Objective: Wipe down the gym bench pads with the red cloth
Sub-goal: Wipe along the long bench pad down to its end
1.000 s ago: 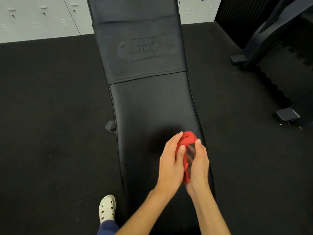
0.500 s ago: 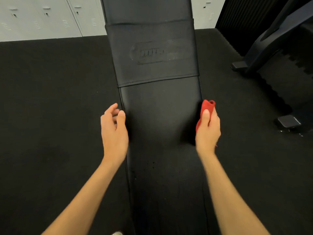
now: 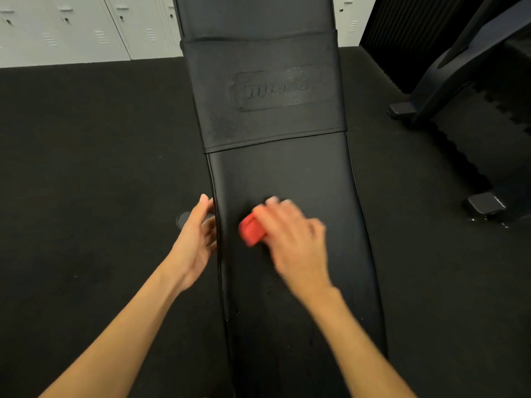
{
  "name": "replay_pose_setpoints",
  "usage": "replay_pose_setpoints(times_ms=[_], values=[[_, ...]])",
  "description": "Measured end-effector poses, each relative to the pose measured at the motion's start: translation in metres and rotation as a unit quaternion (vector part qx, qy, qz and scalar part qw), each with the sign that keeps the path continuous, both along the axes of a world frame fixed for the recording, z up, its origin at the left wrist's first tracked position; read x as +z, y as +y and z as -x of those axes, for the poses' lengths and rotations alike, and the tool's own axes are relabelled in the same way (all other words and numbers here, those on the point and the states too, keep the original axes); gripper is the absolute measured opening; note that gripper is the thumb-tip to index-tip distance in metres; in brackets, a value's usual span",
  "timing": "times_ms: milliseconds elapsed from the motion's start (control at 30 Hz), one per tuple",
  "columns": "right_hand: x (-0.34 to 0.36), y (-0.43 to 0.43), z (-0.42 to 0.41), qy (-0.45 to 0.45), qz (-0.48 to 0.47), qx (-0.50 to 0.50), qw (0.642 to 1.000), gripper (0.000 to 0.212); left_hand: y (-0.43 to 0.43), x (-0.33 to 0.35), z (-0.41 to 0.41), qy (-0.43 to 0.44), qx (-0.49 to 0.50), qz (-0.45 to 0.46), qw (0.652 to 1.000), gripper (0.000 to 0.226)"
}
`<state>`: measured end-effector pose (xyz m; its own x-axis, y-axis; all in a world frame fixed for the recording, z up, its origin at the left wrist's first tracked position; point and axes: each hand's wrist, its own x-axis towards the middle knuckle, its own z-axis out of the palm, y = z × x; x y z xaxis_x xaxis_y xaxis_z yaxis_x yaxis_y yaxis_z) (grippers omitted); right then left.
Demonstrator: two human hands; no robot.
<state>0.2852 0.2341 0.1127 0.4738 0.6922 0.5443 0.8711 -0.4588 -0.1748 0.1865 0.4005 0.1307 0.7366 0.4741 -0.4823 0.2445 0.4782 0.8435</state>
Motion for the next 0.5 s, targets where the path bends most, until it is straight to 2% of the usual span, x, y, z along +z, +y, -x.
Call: replay_pose_setpoints(times_ms=[33,67,100,167,200,233,367,500], values=[[0.005,-0.006,-0.022,0.038,-0.049,-0.073,0.995,0.047,-0.001,-0.001,0.000,0.000,-0.009,-0.004,1.000,0.048],[0.012,-0.012,-0.042,0.100,-0.118,-0.153,0.976,0.042,-0.003,-0.002,0.001,-0.002,-0.014,-0.004,1.000,0.049],[0.018,-0.014,-0.060,0.173,-0.194,-0.217,0.941,0.038,-0.004,-0.003,0.001,-0.005,-0.016,-0.002,1.000,0.051],[0.025,-0.012,-0.084,0.270,-0.331,-0.274,0.862,0.031,-0.004,-0.006,0.003,-0.017,-0.022,0.002,1.000,0.052],[0.030,-0.004,-0.086,0.280,-0.372,-0.280,0.839,0.029,-0.003,-0.006,0.004,-0.023,-0.027,0.002,0.999,0.053],[0.033,0.007,-0.083,0.272,-0.385,-0.284,0.835,0.029,-0.003,-0.007,0.004,-0.027,-0.031,0.002,0.999,0.053],[0.031,0.055,-0.036,0.188,-0.324,-0.255,0.891,0.036,-0.002,-0.010,0.004,-0.036,-0.029,0.015,0.999,0.049],[0.013,0.074,0.034,0.110,-0.179,-0.109,0.972,0.037,0.000,-0.013,0.004,-0.033,-0.035,0.027,0.998,0.056]])
